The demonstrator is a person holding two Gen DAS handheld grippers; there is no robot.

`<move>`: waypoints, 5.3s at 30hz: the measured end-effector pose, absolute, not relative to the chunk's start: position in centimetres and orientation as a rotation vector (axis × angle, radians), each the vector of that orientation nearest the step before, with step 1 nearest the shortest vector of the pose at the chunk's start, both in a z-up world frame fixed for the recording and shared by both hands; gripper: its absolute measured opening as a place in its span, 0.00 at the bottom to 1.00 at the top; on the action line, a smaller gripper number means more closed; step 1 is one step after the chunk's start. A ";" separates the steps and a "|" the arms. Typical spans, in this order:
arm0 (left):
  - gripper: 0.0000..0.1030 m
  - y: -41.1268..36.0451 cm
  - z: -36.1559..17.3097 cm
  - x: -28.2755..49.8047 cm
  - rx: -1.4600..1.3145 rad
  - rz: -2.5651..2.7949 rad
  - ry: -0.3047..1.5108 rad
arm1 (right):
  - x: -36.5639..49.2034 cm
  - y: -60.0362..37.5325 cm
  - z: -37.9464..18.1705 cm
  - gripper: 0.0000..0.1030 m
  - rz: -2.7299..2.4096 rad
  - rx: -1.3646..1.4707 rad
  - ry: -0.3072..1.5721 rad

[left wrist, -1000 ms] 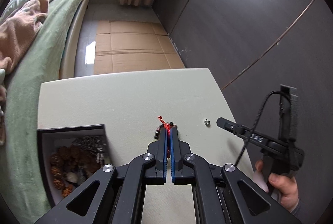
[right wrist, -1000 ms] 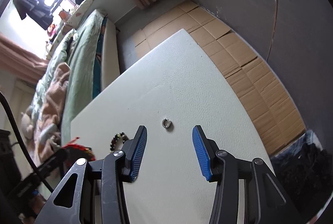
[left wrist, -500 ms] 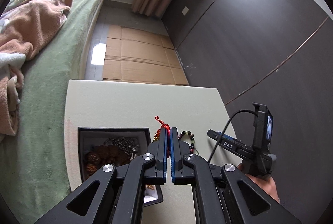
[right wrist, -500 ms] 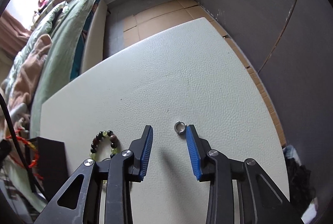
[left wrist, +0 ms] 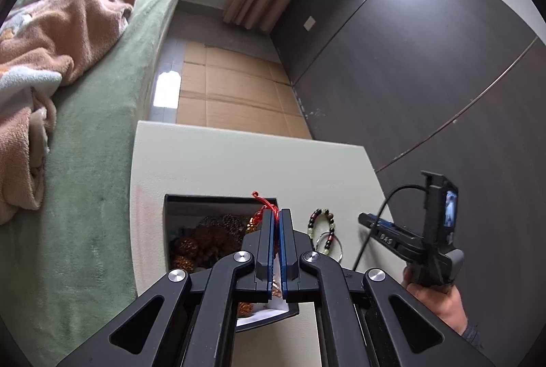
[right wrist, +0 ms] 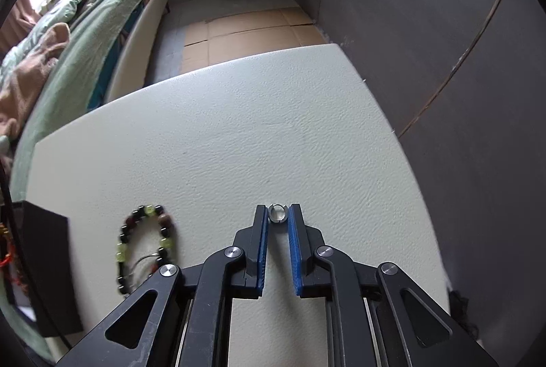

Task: Organize jewelry
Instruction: 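Release the bracelet into the box with the left tool while the right drops the ring in, then grasp the dark bead bracelet with the left tool and lift, then carry the bead bracelet to the box with the left tool while the right grasps the silver hoop, then release the bead bracelet into the box with the left tool while the right drops the hoop in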

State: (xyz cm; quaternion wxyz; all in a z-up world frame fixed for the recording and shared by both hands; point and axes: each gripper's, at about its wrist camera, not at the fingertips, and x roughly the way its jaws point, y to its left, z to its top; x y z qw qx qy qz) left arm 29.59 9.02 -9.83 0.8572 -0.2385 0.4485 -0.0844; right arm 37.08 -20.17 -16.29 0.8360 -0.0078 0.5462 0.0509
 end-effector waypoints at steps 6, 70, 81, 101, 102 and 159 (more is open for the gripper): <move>0.60 11.9 -10.5 28.6 -0.591 -0.155 0.937 | 34.7 -17.8 -12.8 0.12 0.190 -0.001 1.134; 0.74 2.6 -8.7 33.1 -0.176 -0.078 1.038 | 36.9 -19.1 -12.5 0.40 0.347 0.145 1.265; 0.44 -2.6 -13.4 38.2 0.005 -0.139 1.216 | 37.7 -21.4 -14.4 0.40 0.304 0.248 1.337; 0.08 -6.6 -18.2 38.3 0.089 -0.157 1.287 | 38.7 -27.0 -14.7 0.40 0.214 0.372 1.323; 0.08 -6.4 -18.0 38.3 0.072 -0.163 1.280 | 38.7 -26.8 -14.7 0.40 0.214 0.366 1.324; 0.08 10.6 -9.6 30.0 -0.515 -0.176 0.979 | 34.2 -12.3 -13.6 0.04 0.441 0.007 1.235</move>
